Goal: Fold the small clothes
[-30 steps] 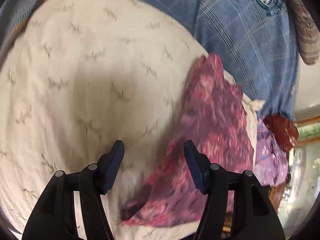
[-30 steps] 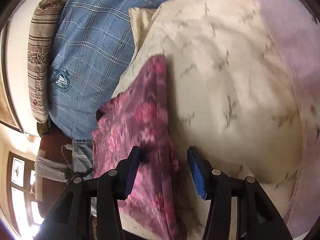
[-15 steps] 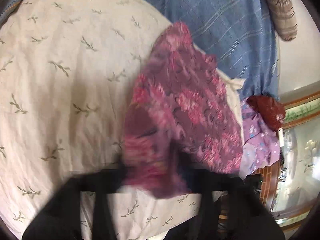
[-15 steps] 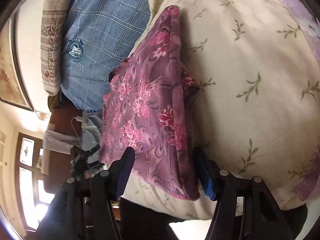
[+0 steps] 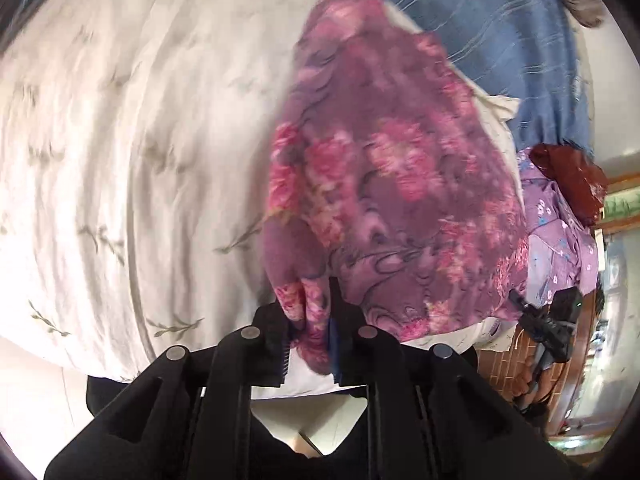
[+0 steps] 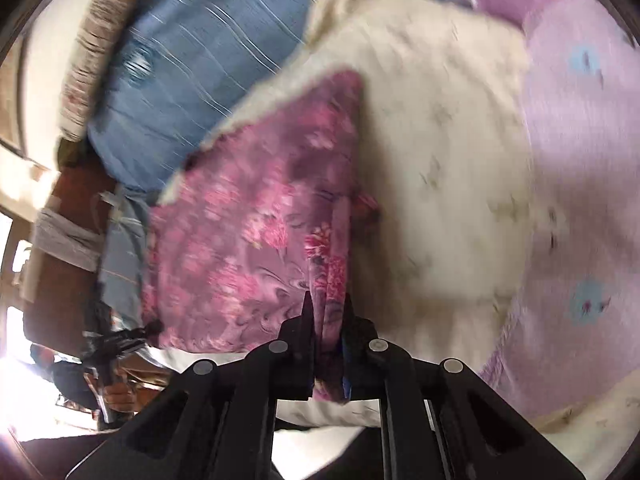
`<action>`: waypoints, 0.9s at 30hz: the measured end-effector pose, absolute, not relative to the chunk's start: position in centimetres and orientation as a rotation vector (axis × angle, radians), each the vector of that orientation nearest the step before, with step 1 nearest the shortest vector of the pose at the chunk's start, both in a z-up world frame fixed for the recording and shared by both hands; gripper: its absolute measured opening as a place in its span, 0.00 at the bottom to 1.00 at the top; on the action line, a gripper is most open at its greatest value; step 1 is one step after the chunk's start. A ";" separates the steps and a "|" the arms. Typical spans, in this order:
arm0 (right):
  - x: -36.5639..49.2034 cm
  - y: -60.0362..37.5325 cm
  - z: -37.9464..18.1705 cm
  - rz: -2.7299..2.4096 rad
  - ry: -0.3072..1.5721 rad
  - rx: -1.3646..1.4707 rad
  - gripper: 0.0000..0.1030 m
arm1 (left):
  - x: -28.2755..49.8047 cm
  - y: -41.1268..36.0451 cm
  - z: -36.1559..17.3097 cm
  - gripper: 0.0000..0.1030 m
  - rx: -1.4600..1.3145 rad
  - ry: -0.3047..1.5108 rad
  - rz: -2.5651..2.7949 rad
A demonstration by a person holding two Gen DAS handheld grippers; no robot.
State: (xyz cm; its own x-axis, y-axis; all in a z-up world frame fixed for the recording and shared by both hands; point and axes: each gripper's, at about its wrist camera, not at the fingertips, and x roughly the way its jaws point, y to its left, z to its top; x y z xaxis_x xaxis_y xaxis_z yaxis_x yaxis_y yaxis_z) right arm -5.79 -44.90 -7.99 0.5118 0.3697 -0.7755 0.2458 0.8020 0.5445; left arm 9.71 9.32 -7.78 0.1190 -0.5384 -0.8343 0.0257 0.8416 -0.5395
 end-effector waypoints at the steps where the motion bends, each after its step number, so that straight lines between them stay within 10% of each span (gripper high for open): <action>1: -5.9 -45.0 -8.7 0.057 1.069 0.662 0.16 | 9.8 9.8 -7.8 0.16 -0.487 1.400 -0.452; 6: -8.0 -47.4 -5.4 0.030 0.904 0.747 0.21 | 8.9 11.7 -2.4 0.21 -0.355 1.234 -0.498; 10: -6.0 -48.9 -1.3 0.015 0.769 0.734 0.49 | 11.8 12.3 1.7 0.58 -0.290 1.094 -0.451; 23: 9.9 -46.8 -5.2 -0.107 0.914 0.636 0.49 | 25.0 3.3 -3.6 0.60 -0.239 1.243 -0.375; 24: 9.9 -46.7 -5.5 -0.101 0.913 0.633 0.43 | 25.1 2.6 -3.8 0.58 -0.234 1.237 -0.385; 26: 10.2 -46.1 -5.1 -0.077 0.901 0.586 0.09 | 24.9 2.0 -3.4 0.27 -0.237 1.202 -0.392; 27: 10.1 -45.7 -4.4 -0.074 0.886 0.554 0.09 | 24.9 1.9 -2.9 0.08 -0.255 1.188 -0.396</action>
